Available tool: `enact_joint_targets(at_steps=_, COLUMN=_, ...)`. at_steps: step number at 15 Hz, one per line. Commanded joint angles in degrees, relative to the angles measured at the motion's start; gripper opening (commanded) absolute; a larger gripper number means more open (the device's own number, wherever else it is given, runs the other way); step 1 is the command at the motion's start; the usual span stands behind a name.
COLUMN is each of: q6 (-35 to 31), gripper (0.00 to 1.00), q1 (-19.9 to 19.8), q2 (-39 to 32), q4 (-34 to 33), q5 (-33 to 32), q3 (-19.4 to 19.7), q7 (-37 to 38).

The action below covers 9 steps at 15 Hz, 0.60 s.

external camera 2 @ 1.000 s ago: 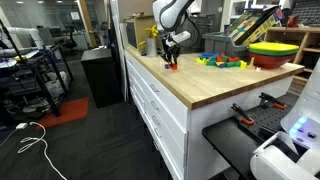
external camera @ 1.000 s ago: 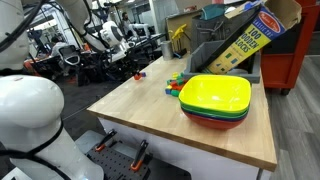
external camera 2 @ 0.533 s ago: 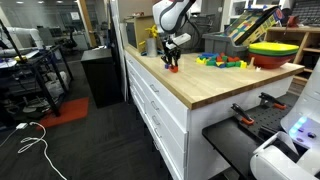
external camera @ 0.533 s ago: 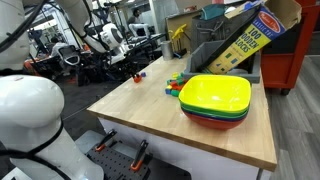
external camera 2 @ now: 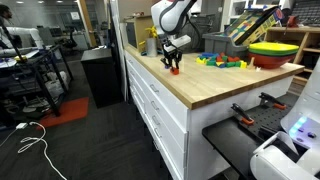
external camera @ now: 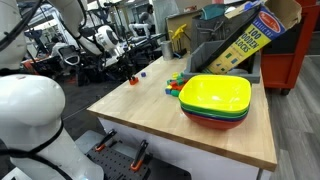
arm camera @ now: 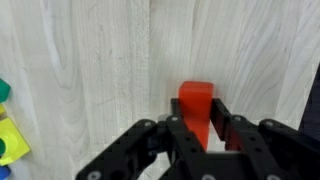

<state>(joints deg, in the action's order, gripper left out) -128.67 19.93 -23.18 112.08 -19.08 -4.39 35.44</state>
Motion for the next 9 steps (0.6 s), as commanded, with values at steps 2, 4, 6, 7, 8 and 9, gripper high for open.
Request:
enact_joint_targets(at_steps=2, q6=1.57, gripper=0.09, q1=0.62, q2=4.52, q4=5.52, q5=-0.5, q3=0.67, q7=5.22)
enact_joint_targets(at_steps=4, q6=1.8, gripper=0.09, q1=0.45, q2=5.1, q4=6.43, q5=-0.65, q3=0.49, q7=6.45)
enact_joint_targets(at_steps=6, q6=1.83, gripper=0.09, q1=0.26, q2=5.6, q4=7.26, q5=-0.85, q3=0.39, q7=7.44)
enact_joint_targets(at_steps=7, q6=1.88, gripper=0.09, q1=0.1, q2=5.74, q4=7.62, q5=-0.8, q3=0.35, q7=7.65)
enact_joint_targets(at_steps=8, q6=1.93, gripper=0.09, q1=-0.05, q2=5.86, q4=7.99, q5=-0.69, q3=0.3, q7=7.77)
enact_joint_targets(at_steps=9, q6=1.94, gripper=0.09, q1=-0.15, q2=6.04, q4=8.27, q5=-0.73, q3=0.27, q7=8.07)
